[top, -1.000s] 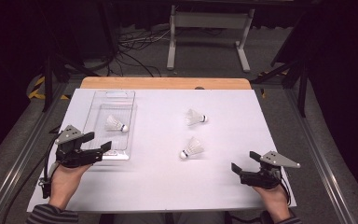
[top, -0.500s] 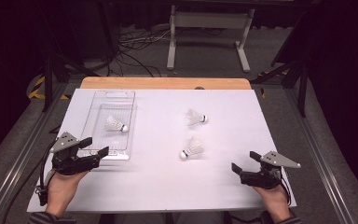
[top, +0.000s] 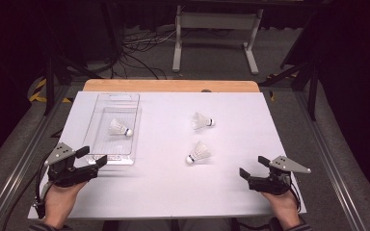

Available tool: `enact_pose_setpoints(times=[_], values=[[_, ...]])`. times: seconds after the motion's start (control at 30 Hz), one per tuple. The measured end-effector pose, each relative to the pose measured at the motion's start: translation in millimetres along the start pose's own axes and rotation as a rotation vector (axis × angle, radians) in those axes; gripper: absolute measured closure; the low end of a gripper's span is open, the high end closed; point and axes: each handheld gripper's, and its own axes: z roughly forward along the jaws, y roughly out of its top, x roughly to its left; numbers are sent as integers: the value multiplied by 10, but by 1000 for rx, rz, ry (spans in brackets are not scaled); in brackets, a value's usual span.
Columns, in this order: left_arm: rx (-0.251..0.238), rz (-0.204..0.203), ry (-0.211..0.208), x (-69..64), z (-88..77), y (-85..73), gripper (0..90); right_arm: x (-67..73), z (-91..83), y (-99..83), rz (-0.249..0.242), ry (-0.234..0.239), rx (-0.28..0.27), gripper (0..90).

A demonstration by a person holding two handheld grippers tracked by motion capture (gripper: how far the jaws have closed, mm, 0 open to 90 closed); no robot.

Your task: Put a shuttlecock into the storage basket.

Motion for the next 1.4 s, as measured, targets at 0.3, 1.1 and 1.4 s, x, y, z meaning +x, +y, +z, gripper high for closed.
enact_pose_setpoints(times=[0.3, 1.1, 1.4], values=[[-15, -25, -2, 16, -28, -115, 225, -4, -1, -1, 2, -4, -8, 91], [-9, -31, -17, 15, -45, -283, 209, -1, -7, 4, 8, -14, -10, 92], [-11, -27, -27, -6, -36, -271, 211, -6, -6, 4, 8, -11, -10, 92]])
